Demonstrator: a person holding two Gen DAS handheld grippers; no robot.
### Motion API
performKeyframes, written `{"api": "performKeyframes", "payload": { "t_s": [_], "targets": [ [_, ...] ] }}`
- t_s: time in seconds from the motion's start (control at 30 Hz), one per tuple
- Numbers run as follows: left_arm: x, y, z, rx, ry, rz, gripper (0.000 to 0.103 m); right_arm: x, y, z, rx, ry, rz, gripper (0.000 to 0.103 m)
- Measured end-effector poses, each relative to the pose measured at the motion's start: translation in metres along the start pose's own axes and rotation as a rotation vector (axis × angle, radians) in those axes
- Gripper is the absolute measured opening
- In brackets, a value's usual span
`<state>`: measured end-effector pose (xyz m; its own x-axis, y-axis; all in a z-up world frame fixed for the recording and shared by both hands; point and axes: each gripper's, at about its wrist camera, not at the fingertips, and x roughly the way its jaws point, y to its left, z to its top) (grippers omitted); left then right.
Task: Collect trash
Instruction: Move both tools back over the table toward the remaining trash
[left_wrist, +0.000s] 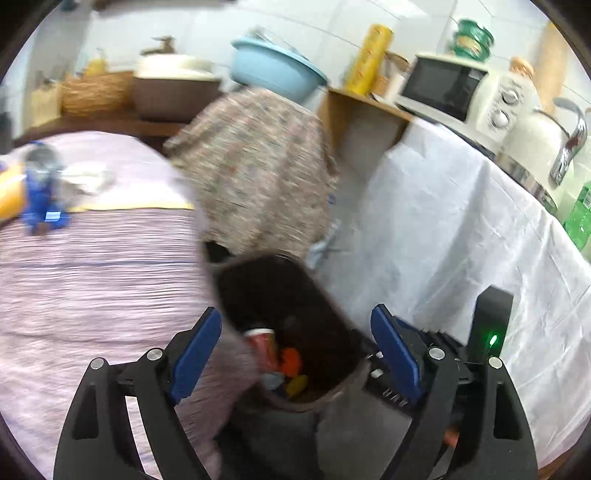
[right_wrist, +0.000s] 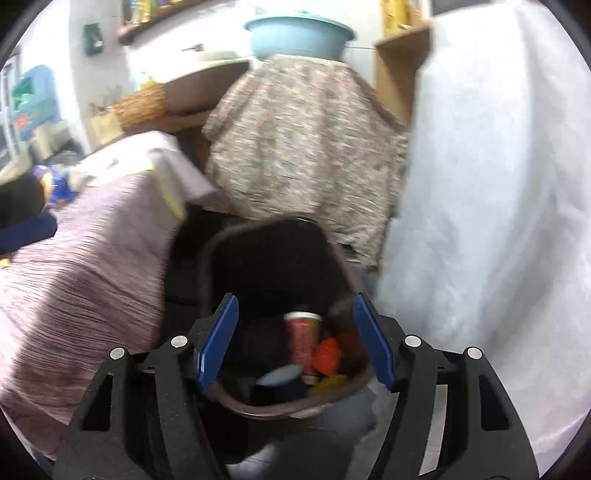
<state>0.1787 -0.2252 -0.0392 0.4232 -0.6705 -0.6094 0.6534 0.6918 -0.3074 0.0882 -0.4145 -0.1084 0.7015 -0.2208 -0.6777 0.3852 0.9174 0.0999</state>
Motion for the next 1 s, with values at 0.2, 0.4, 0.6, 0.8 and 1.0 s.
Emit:
{"api": "performKeyframes", "payload": {
  "t_s": [0.2, 0.4, 0.6, 0.8, 1.0],
  "targets": [
    [-0.075, 0.06, -0.01, -0.086, -0.136, 0.248, 0.083, -0.01, 0.061, 0.021, -0.072, -0.017, 0.17, 0.068],
    [-0.129, 0.128, -0.026, -0.231, -0.187, 0.497, 0.085, -0.015, 0.136, 0.042, -0.171, -0.015, 0.359, 0.068],
    [-0.148, 0.187, -0.016, -0.378, -0.226, 0.638, 0.087, -0.025, 0.199, 0.046, -0.261, -0.025, 0.421, 0.068],
    [-0.129, 0.227, 0.016, -0.426, -0.189, 0.748, 0.087, -0.039, 0.22, 0.042, -0.301, -0.036, 0.453, 0.068],
    [-0.119, 0.259, 0.027, -0.499, -0.171, 0.797, 0.081, -0.04, 0.216, 0.04, -0.309, -0.027, 0.446, 0.068]
  ]
}}
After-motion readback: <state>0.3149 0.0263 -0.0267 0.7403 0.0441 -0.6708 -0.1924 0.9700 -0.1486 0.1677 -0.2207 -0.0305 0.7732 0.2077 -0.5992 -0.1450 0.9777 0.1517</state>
